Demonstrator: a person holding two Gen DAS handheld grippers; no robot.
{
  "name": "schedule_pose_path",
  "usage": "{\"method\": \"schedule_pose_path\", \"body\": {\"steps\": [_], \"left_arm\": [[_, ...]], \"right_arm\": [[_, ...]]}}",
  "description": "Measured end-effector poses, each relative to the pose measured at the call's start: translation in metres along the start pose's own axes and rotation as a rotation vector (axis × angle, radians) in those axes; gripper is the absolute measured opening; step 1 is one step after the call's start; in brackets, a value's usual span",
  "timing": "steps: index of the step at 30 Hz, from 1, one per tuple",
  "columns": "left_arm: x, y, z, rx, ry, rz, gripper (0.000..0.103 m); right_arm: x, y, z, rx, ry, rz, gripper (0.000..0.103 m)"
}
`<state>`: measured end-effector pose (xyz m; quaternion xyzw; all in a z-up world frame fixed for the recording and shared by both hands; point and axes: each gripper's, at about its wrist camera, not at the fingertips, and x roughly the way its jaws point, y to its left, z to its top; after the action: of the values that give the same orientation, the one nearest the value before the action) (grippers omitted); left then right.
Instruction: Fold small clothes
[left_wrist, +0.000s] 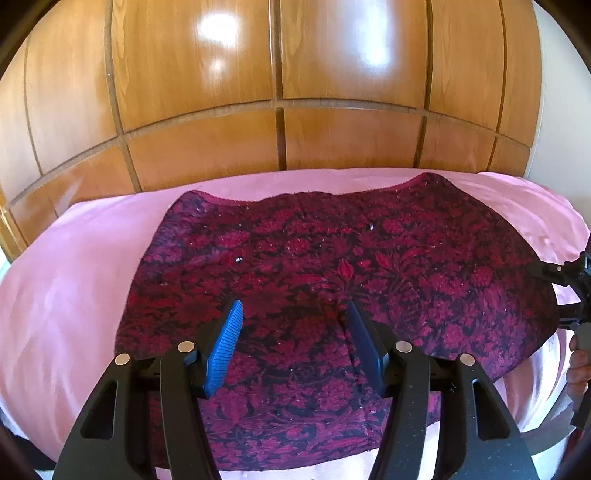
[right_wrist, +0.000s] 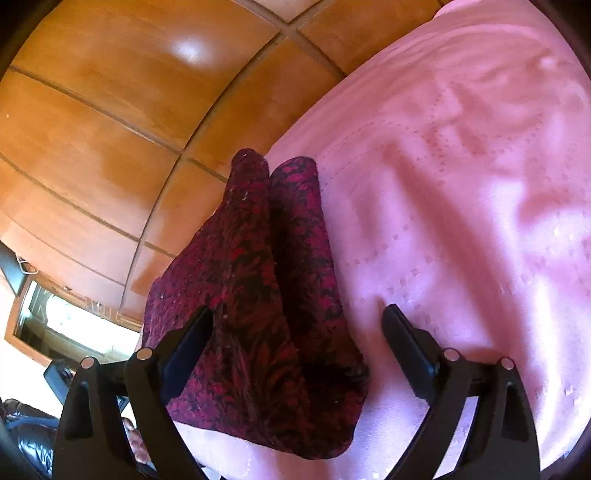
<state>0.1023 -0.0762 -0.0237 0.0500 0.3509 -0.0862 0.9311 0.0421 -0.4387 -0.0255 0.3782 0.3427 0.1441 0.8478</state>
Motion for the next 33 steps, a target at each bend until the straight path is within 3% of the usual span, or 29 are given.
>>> {"method": "schedule_pose_path", "body": {"steps": [4,7,11,14,19,22,24,27,33], "left_arm": [[0.007,0.001,-0.001,-0.004,0.017,-0.002,0.058],[0.012,0.003,-0.003,-0.024,0.03,-0.016,0.063],[0.017,0.013,-0.005,-0.078,0.045,-0.062,0.063],[0.009,0.026,-0.003,-0.137,0.024,-0.116,0.063],[0.019,0.039,-0.008,-0.173,0.067,-0.137,0.041],[0.034,0.039,-0.011,-0.158,0.094,-0.141,0.04],[0.034,0.04,-0.01,-0.172,0.095,-0.144,0.04],[0.031,0.043,-0.009,-0.185,0.102,-0.165,0.039],[0.035,0.056,-0.007,-0.233,0.125,-0.218,0.035]], "right_arm": [[0.007,0.009,-0.004,-0.052,0.054,0.034,0.088],[0.014,0.014,-0.006,-0.095,0.072,0.004,0.086],[0.018,0.013,-0.005,-0.103,0.081,-0.023,0.07],[0.019,0.011,-0.003,-0.104,0.096,-0.012,0.068],[0.015,0.016,-0.004,-0.132,0.1,-0.017,0.049],[0.015,0.023,-0.005,-0.162,0.113,-0.028,0.045],[0.015,0.025,-0.004,-0.156,0.125,-0.02,0.037],[0.004,0.043,-0.003,-0.179,0.1,-0.007,0.031],[-0.018,0.116,-0.004,-0.302,0.048,0.123,0.027]]}}
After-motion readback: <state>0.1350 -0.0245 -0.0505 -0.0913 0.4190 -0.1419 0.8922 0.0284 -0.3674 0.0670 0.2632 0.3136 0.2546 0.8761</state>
